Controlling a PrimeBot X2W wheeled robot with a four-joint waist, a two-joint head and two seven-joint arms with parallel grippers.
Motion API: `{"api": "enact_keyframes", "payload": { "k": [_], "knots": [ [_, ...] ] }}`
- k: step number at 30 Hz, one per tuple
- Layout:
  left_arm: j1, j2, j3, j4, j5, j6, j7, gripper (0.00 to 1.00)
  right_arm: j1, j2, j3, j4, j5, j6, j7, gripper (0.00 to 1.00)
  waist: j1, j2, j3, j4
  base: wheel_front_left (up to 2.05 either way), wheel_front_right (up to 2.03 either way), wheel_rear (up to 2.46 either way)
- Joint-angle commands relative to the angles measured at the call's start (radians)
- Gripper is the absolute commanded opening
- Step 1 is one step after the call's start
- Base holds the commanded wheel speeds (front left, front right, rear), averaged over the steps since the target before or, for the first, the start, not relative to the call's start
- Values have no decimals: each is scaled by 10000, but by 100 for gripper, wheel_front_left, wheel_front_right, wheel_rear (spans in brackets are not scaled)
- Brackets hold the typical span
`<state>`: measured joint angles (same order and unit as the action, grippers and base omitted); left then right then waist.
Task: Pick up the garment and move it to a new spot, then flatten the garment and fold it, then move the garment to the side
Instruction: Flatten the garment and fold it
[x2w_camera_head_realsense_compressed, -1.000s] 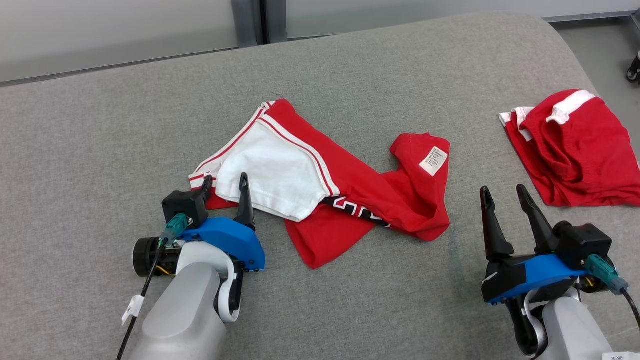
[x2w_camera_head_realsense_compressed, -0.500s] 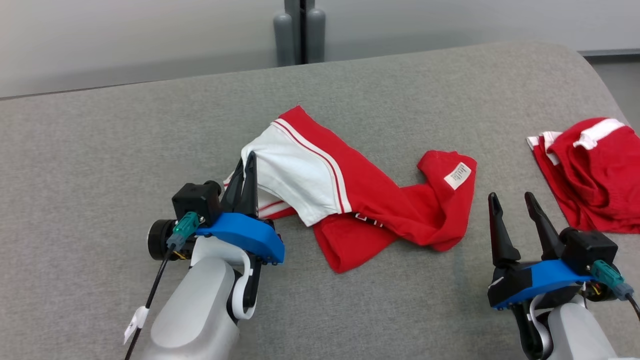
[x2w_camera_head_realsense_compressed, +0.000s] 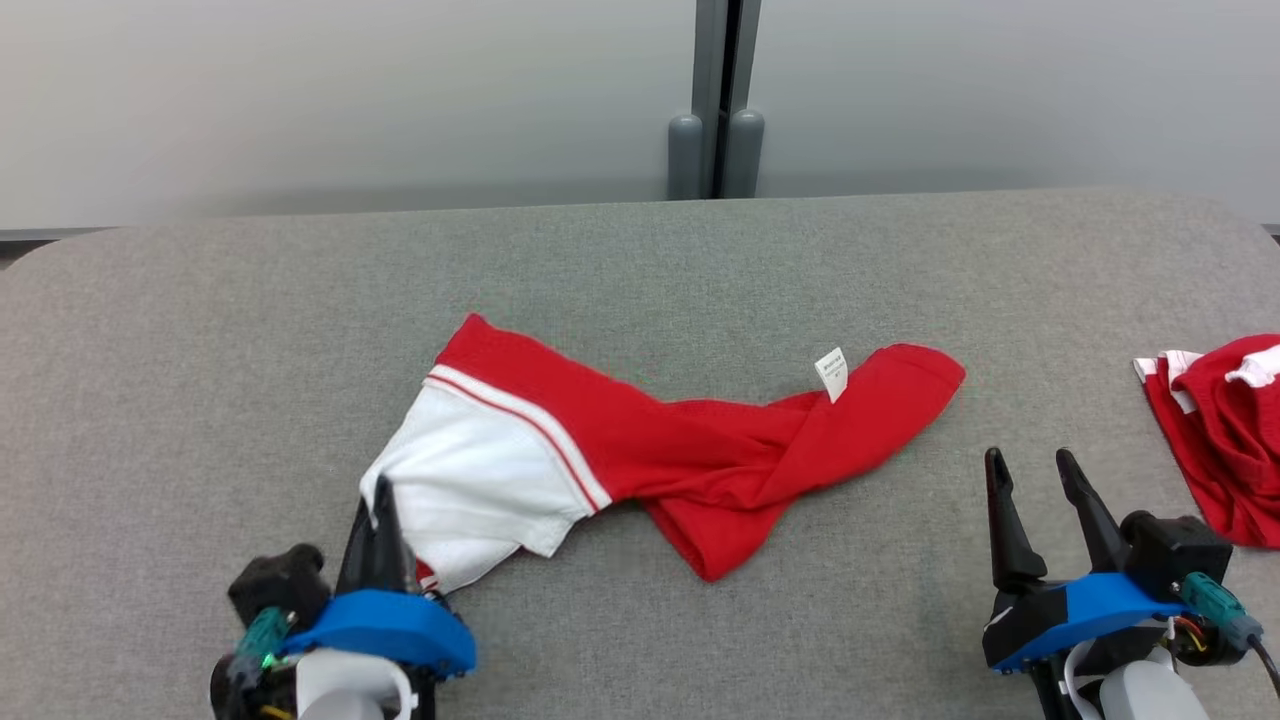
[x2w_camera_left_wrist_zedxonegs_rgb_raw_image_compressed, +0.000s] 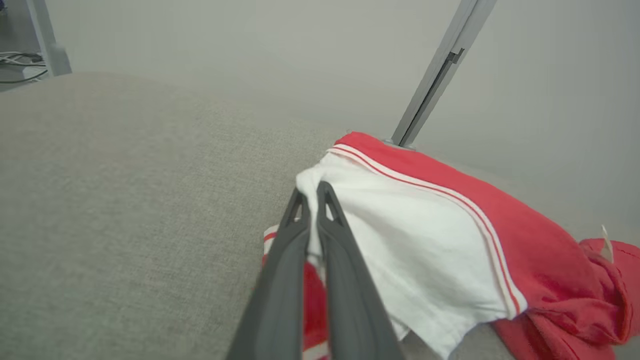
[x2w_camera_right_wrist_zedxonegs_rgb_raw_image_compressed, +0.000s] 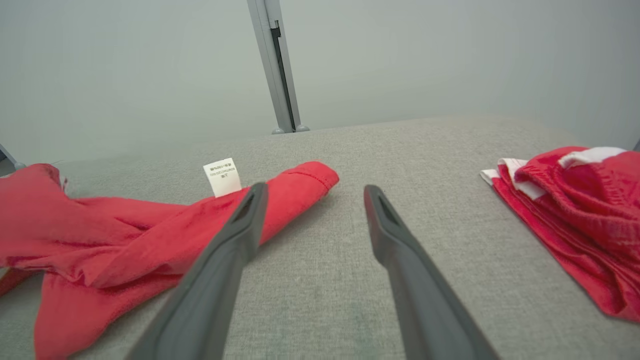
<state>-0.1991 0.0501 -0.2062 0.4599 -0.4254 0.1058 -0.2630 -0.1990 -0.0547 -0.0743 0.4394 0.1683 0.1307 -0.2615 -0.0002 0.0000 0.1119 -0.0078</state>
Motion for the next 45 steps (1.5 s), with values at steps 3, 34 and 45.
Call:
{"api": "enact_keyframes", "payload": {
  "k": [3,34,45],
  "knots": [
    [352,2,587,284,-335,35,-25,0,239,18,12,90,-85,1,-48,100,2,0,-10,89,0,0,0],
    [-60,0,-836,-643,-723,562,-24,100,-3727,-634,1180,4285,-1445,1,-47,43,2,0,1058,2047,0,0,0],
    [-76,0,-909,-753,-705,478,-24,100,-3929,-665,413,2659,-1382,1,-48,0,2,0,1063,2027,0,0,0]
  ]
}}
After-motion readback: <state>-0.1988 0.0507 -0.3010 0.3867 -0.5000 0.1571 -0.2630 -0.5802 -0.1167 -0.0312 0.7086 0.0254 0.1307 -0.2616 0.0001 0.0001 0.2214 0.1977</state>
